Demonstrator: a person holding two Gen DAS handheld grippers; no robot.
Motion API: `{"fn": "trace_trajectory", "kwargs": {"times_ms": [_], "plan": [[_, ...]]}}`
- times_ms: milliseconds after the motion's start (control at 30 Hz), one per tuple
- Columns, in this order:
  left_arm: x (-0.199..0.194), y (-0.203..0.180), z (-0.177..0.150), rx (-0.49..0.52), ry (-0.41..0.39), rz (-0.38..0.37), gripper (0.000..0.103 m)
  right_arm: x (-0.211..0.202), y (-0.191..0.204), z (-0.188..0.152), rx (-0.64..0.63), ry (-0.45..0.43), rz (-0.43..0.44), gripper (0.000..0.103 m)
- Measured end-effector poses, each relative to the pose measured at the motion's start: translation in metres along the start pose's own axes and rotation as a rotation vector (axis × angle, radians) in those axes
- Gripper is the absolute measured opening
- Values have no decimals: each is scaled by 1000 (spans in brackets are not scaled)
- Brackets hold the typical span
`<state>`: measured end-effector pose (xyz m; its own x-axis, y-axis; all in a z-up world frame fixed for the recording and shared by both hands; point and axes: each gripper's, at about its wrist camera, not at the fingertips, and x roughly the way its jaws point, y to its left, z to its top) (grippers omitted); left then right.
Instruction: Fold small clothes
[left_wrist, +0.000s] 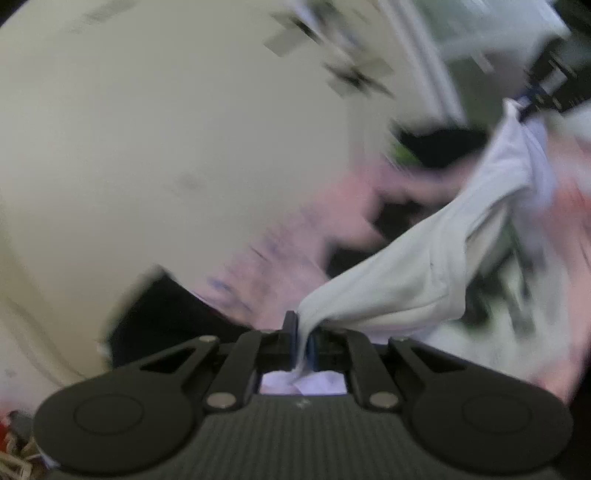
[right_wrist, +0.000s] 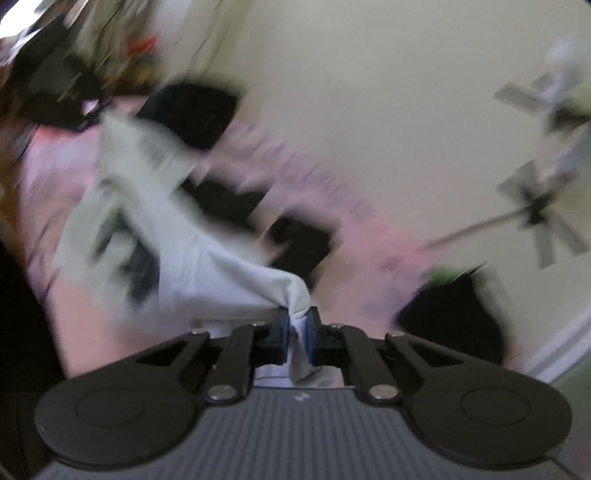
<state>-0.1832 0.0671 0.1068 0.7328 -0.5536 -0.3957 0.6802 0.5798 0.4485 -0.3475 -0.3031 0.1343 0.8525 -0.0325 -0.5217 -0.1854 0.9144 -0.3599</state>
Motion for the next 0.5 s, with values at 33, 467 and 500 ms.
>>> {"fn": "trace_trajectory", "kwargs": {"times_ms": [33,467,500], "plan": [[-13,7,10,-30,-55,43,6,-14,-1,12,6,-68,-76,0],[-190,71,172,-248,-659,515,6,-203,-14,170,64,-745,-586,0],[-190,74,183,-244,-661,527,6,-213,-19,178,69,-759,-597,0]]}}
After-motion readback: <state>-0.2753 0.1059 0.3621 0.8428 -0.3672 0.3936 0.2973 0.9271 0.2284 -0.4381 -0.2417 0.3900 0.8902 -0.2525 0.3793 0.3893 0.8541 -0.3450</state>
